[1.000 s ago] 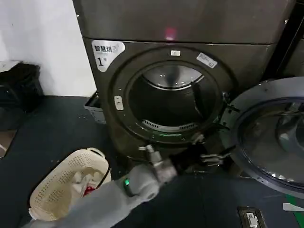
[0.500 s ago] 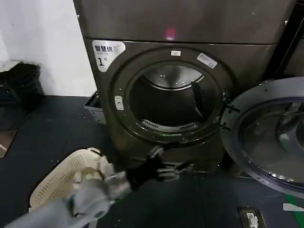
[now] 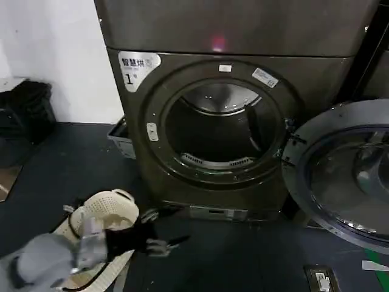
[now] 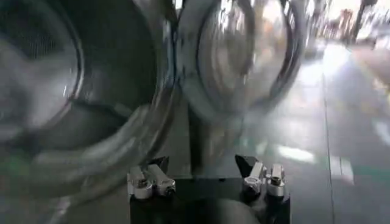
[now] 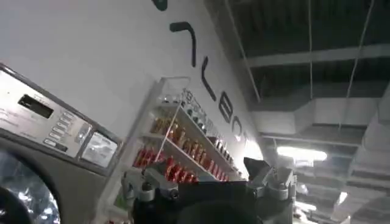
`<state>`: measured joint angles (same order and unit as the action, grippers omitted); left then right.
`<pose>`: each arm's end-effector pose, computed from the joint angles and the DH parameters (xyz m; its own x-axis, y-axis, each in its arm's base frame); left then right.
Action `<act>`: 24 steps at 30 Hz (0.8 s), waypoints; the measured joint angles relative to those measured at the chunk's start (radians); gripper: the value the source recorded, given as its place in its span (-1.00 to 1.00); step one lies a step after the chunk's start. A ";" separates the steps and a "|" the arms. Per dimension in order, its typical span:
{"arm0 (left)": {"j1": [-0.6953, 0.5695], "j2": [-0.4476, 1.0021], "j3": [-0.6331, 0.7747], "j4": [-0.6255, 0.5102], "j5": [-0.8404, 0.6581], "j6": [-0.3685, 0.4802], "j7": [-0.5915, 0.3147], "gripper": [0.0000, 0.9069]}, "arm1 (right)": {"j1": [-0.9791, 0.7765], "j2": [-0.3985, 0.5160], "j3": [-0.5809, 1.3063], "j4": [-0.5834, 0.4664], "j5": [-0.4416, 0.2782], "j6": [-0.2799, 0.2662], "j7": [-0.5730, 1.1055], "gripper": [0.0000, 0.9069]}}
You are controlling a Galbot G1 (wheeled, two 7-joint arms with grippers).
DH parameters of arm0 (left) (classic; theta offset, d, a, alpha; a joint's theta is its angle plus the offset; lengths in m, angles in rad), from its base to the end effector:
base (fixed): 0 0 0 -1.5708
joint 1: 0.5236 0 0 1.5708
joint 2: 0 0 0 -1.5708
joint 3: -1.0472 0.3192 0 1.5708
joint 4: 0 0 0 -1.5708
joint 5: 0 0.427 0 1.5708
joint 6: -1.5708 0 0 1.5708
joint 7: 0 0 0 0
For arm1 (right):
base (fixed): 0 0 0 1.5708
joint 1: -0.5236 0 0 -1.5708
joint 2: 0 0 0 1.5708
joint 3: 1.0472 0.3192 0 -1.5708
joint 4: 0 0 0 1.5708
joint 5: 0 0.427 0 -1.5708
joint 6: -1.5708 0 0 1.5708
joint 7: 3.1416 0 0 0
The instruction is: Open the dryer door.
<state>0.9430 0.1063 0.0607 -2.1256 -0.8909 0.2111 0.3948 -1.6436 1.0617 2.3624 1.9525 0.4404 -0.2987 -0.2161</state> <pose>0.3208 0.1150 -0.1566 -0.4229 0.5487 0.7212 0.8767 0.4491 0.1724 -0.0608 -0.4117 0.0973 -0.4110 0.7623 -0.5000 0.9072 0.2875 -0.3073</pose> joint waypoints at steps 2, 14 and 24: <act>0.020 0.034 -0.020 0.014 0.010 0.020 0.016 1.00 | 0.002 -0.001 0.001 -0.004 -0.003 0.000 0.001 1.00; 0.104 0.123 -0.128 0.089 0.077 0.132 0.082 1.00 | -0.006 -0.021 0.022 -0.041 -0.003 0.006 0.001 1.00; 0.136 0.131 -0.141 0.121 0.125 0.160 0.083 1.00 | -0.007 -0.027 0.028 -0.045 -0.002 0.006 0.000 1.00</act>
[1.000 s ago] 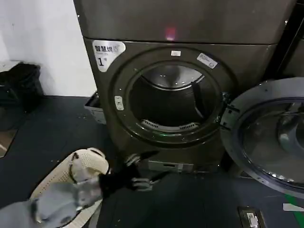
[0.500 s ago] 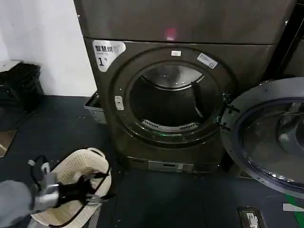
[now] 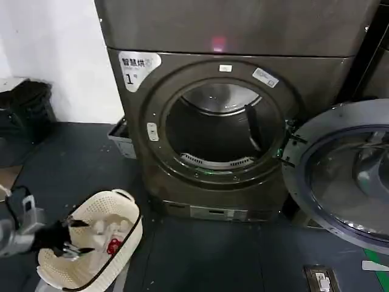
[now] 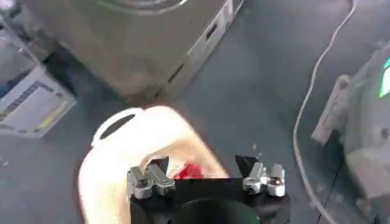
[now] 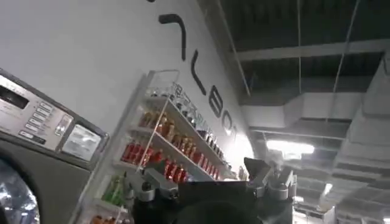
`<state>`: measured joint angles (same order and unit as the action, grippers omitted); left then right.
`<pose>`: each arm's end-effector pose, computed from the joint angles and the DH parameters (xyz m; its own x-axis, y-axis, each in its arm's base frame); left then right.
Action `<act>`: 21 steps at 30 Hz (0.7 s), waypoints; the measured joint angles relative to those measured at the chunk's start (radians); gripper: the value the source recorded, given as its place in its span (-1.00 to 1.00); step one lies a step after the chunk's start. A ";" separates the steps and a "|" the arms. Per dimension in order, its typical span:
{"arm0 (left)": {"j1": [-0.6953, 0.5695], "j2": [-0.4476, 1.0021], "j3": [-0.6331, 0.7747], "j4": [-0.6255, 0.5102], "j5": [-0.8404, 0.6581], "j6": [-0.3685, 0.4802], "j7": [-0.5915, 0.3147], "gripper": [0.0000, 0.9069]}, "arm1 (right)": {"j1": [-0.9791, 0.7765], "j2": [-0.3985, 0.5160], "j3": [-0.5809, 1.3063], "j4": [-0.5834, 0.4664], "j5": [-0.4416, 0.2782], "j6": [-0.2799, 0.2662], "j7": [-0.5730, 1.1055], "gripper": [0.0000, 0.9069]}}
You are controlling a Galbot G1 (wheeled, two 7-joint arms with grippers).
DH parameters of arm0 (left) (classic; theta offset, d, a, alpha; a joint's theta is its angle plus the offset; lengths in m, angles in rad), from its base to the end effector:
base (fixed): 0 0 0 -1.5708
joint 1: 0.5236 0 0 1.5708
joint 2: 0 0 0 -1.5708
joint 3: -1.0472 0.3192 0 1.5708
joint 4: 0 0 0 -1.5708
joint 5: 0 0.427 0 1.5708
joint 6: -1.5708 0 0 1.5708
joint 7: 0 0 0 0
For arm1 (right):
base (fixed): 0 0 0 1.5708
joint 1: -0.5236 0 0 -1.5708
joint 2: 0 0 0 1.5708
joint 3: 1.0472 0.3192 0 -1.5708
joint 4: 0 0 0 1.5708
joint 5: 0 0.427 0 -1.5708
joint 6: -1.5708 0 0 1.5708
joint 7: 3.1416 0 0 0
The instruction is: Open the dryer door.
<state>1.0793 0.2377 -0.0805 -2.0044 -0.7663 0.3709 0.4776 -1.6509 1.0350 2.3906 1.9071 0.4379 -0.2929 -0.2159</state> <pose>0.3458 0.1750 -0.1397 -0.3793 0.2245 0.8976 0.8640 0.4330 0.2568 -0.0722 -0.4225 0.1026 -0.3828 0.7712 -0.5087 0.9193 0.2634 -0.2925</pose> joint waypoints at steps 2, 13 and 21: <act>0.002 0.002 -0.001 0.014 0.016 0.001 0.010 1.00 | 0.000 -0.001 0.000 -0.005 -0.001 0.000 0.000 1.00; 0.010 0.000 -0.003 0.056 0.080 0.052 0.036 1.00 | 0.002 -0.003 -0.004 -0.009 -0.006 0.004 0.000 1.00; 0.012 0.000 -0.009 0.062 0.081 0.057 0.044 1.00 | 0.004 -0.004 -0.003 -0.010 -0.009 0.004 -0.001 1.00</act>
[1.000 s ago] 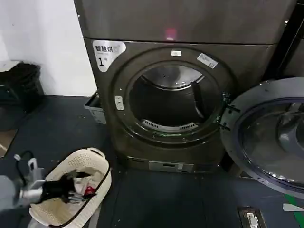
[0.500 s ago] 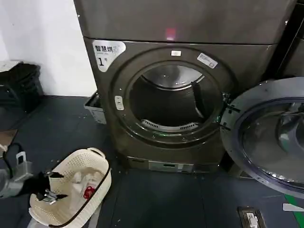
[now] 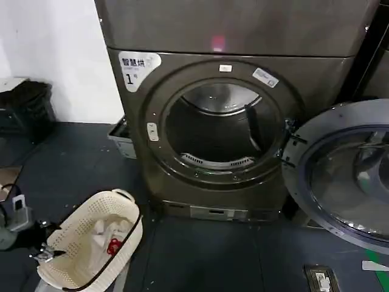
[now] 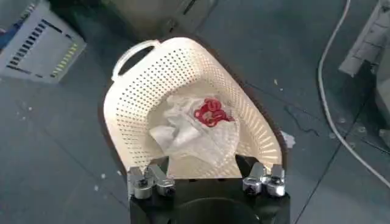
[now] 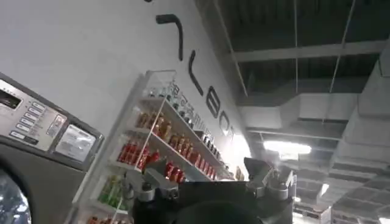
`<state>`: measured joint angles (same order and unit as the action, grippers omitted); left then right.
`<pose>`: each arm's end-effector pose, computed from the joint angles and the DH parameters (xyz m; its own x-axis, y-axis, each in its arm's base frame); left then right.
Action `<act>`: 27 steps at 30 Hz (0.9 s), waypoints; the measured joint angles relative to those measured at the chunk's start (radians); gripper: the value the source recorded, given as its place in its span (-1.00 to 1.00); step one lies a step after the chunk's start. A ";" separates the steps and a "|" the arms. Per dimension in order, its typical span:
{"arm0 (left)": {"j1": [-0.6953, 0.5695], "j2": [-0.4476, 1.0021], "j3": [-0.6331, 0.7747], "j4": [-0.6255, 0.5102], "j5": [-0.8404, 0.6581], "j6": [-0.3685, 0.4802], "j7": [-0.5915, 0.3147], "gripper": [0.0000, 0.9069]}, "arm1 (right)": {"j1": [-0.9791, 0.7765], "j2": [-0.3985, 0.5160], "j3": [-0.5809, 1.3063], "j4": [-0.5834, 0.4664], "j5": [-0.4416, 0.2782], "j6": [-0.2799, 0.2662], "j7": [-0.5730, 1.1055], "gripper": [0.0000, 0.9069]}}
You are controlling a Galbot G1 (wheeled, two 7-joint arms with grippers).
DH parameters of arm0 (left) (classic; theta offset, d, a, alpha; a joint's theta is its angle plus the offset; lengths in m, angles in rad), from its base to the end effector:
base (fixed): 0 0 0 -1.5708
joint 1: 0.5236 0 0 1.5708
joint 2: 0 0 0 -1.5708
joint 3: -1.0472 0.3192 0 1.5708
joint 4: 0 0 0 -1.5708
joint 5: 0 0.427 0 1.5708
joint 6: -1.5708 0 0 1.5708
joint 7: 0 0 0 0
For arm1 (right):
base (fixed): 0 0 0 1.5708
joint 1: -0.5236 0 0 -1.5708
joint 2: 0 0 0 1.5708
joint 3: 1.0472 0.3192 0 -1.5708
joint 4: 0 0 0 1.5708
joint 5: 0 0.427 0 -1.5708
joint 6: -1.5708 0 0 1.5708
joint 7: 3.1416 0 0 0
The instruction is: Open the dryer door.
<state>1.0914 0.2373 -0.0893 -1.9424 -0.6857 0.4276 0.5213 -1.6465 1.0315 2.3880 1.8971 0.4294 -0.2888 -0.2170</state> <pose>0.3551 0.1989 -0.1400 -0.3561 0.1099 0.9280 0.8571 0.4341 0.2775 -0.0728 -0.4258 0.1010 -0.3787 0.7740 -0.5075 0.9207 0.2590 -0.2920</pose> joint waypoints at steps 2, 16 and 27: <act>0.001 0.000 -0.003 0.004 0.000 0.001 0.004 1.00 | 0.000 0.000 0.003 0.000 0.000 0.000 0.000 1.00; -0.008 0.003 -0.008 0.018 0.067 -0.007 0.042 1.00 | -0.001 0.007 0.005 0.001 -0.008 0.000 -0.001 1.00; -0.009 0.001 -0.004 0.033 0.092 -0.009 0.049 1.00 | -0.003 0.010 0.007 -0.006 -0.023 0.012 -0.004 1.00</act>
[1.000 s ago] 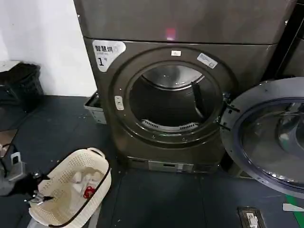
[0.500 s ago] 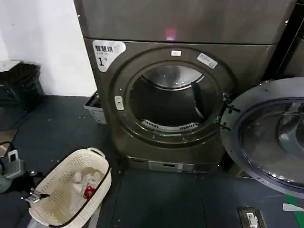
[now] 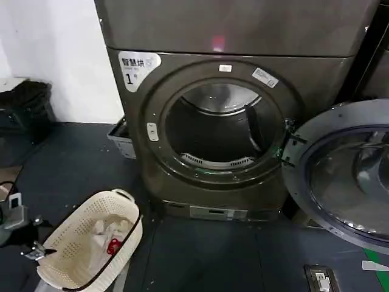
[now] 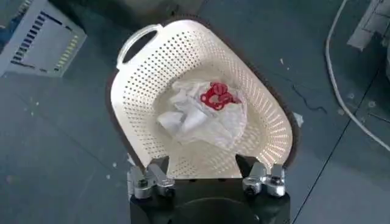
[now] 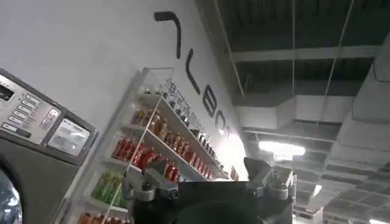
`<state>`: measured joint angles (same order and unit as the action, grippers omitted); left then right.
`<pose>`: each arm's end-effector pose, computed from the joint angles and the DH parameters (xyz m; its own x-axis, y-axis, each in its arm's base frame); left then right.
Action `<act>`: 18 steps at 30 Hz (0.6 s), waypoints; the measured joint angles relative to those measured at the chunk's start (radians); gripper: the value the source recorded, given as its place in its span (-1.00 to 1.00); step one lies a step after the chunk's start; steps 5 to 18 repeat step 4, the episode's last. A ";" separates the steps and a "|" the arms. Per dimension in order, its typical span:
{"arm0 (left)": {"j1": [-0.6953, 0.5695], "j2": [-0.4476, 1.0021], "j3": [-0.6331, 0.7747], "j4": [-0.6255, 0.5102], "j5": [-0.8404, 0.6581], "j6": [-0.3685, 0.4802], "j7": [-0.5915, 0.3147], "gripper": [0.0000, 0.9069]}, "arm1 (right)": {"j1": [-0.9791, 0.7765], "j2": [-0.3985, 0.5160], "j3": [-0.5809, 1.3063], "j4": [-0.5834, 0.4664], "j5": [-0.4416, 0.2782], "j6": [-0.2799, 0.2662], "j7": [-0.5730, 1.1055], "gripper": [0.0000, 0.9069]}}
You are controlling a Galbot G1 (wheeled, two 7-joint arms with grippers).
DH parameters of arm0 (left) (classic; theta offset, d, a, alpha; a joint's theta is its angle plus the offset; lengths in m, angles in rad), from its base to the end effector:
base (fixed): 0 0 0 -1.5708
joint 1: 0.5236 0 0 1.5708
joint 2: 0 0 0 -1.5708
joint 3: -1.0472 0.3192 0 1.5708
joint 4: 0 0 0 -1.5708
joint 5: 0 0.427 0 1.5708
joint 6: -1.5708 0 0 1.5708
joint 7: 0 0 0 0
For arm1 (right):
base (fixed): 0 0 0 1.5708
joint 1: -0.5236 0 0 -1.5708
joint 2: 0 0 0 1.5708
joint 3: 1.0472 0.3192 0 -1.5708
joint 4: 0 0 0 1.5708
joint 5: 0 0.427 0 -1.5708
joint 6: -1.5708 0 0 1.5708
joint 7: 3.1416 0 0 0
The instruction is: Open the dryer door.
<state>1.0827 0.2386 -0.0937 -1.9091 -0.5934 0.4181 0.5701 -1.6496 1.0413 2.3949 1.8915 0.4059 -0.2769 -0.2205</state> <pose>0.3616 0.2121 -0.1341 -0.3551 0.0569 0.9331 0.8711 0.3825 0.3082 -0.0783 -0.4273 0.0978 -0.3658 0.7805 -0.5071 0.9229 0.2335 -0.3063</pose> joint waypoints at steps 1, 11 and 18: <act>0.000 0.000 0.000 0.000 0.000 0.000 0.000 1.00 | 0.000 0.000 0.001 0.000 0.000 0.000 0.000 1.00; -0.001 0.000 0.000 -0.002 -0.001 -0.001 0.003 1.00 | 0.000 0.001 0.001 0.000 0.000 0.000 0.000 1.00; -0.001 0.000 0.000 -0.002 -0.001 -0.001 0.003 1.00 | 0.000 0.001 0.001 0.000 0.000 0.000 0.000 1.00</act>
